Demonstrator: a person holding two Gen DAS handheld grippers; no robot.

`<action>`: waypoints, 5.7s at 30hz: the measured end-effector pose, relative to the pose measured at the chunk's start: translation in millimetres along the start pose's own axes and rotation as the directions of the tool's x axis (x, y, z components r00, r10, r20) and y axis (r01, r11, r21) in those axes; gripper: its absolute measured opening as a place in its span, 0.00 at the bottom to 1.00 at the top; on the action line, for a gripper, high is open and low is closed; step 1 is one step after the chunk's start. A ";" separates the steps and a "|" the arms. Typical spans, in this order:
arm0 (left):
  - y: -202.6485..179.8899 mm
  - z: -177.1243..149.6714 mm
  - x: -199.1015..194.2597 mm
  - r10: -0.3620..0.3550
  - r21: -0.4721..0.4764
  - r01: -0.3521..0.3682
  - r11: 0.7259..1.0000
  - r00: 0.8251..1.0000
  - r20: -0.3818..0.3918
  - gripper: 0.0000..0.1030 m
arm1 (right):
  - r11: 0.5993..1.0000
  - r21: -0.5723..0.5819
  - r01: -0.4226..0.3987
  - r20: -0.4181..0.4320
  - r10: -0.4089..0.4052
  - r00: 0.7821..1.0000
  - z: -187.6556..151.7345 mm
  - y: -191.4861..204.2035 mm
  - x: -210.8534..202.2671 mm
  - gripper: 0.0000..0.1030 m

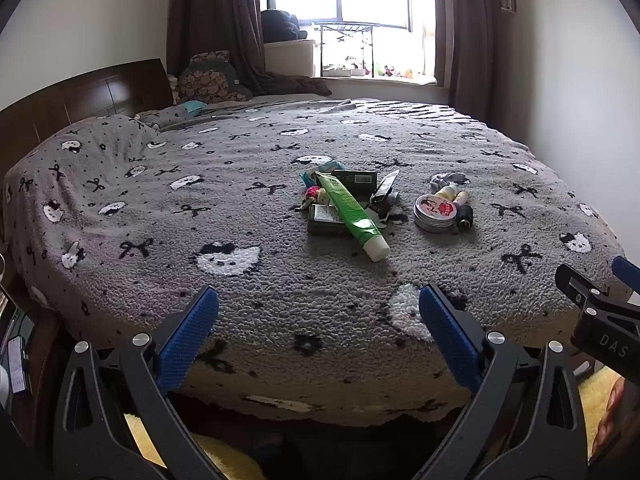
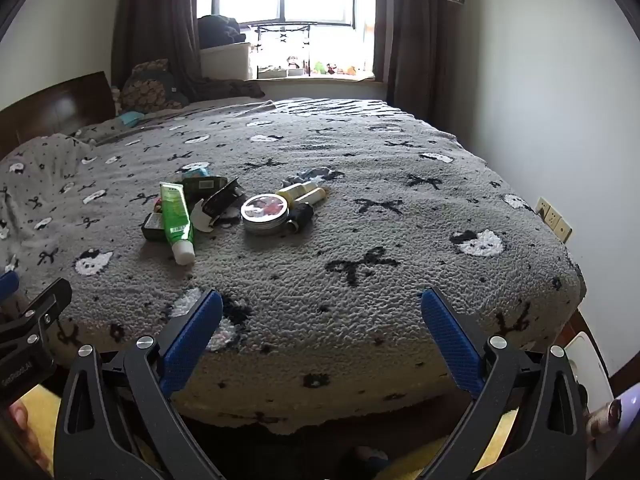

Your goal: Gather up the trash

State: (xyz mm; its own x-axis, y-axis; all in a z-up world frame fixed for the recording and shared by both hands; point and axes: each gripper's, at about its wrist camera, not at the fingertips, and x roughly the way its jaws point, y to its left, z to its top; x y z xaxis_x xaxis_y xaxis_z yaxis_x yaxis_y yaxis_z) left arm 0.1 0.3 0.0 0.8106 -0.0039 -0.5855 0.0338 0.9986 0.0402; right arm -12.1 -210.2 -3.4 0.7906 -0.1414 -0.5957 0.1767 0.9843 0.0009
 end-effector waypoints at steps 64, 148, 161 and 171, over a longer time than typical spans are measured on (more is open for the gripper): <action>3.6 1.3 -7.7 -0.012 -0.013 0.012 1.000 0.999 0.032 0.92 | 1.000 -0.009 -0.001 0.011 0.001 1.000 -1.2 2.4 -2.8 0.97; -40.5 39.9 232.1 -0.149 -0.036 0.145 0.989 0.950 -0.274 0.32 | 0.995 -0.016 -0.097 -0.200 0.092 0.975 56.1 11.8 242.8 0.33; -33.3 10.1 176.0 -0.196 -0.017 0.198 0.980 0.950 -0.244 0.29 | 0.988 -0.062 -0.138 -0.182 0.125 0.975 25.6 8.5 184.4 0.26; -22.9 18.9 98.4 -0.229 0.004 0.230 0.973 0.968 -0.105 0.28 | 0.985 -0.084 -0.148 0.002 0.149 0.989 33.4 -4.8 87.6 0.26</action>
State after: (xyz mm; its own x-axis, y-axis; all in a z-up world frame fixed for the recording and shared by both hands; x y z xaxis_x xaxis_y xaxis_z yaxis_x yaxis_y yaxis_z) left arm 90.2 -24.0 -43.2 0.7155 -0.2266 -0.6609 0.2221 0.9706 -0.0925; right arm 75.9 -230.8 -28.7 0.8095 0.0066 -0.5871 0.0076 0.9997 0.0217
